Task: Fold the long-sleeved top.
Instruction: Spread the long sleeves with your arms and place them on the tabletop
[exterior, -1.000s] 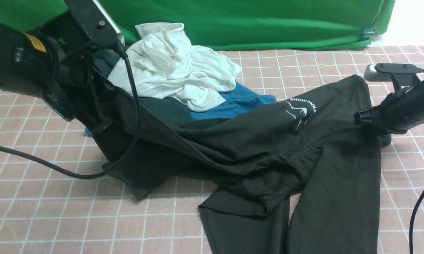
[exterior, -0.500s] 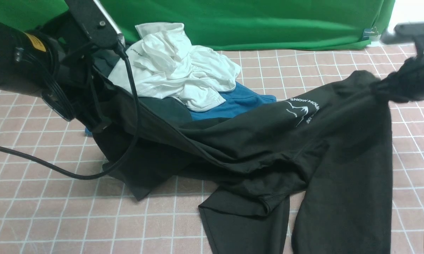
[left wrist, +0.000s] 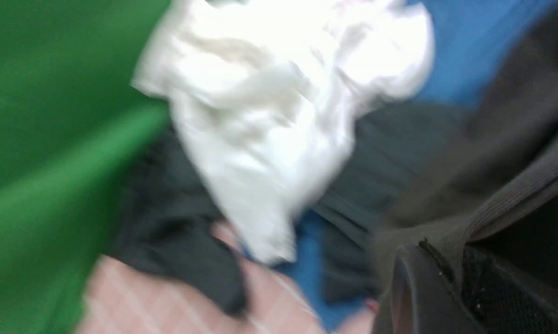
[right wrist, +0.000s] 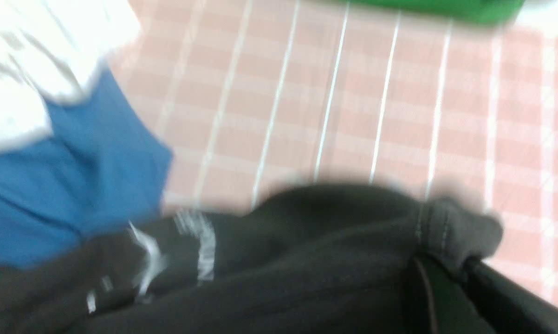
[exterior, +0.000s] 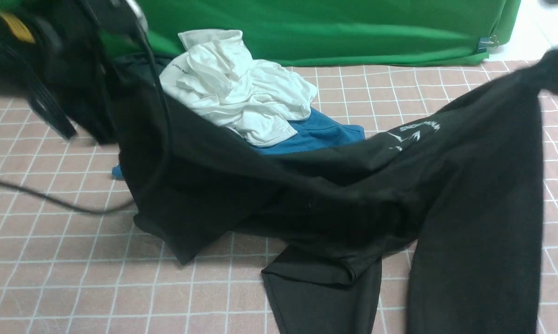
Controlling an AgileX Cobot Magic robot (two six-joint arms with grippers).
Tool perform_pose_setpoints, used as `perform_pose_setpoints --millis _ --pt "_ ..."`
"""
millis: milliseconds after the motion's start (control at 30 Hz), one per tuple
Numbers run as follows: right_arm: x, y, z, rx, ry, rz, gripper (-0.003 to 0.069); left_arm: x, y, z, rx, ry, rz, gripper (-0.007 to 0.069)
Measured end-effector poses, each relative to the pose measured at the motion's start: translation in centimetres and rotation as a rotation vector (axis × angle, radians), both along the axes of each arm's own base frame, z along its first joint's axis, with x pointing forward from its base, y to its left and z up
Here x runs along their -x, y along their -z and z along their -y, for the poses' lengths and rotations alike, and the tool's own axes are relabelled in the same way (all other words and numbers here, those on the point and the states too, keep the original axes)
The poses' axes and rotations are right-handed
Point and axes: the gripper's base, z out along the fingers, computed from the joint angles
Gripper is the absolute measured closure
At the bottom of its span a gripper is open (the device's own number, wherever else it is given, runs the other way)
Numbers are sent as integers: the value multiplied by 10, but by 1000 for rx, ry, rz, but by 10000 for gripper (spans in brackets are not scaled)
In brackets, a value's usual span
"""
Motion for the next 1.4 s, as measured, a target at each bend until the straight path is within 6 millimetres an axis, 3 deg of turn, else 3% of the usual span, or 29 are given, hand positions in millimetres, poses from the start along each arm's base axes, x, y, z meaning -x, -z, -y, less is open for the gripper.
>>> perform_pose_setpoints --millis 67,100,133,200,233,333,433,800,1000,1167,1400 --pt "7 -18 1 2 -2 42 603 2 -16 -1 1 -1 49 613" --pt "20 -54 1 6 -6 124 603 5 -42 -2 2 -2 113 613" --pt "22 -58 1 7 -6 134 603 5 -42 -2 2 -2 113 613" --pt "35 -90 1 14 -15 210 603 10 -68 -4 1 -5 170 613" --pt "48 -118 -1 20 -24 278 603 15 -86 -6 0 -7 208 613" --pt "61 -144 -3 26 -35 340 603 22 -106 -8 -6 -14 264 613" --pt "79 -185 -4 36 -44 448 603 33 -135 -15 -51 -42 351 613" --pt "136 -268 -7 48 -24 699 603 58 -182 -34 -149 -166 515 613" --pt "166 -292 -7 68 -6 771 603 63 -191 -37 -141 -189 548 613" --pt "174 -292 -7 87 -12 727 603 64 -187 -37 -93 -200 499 613" --pt "149 -244 -7 88 -48 398 603 47 -136 -27 -43 -160 198 613"
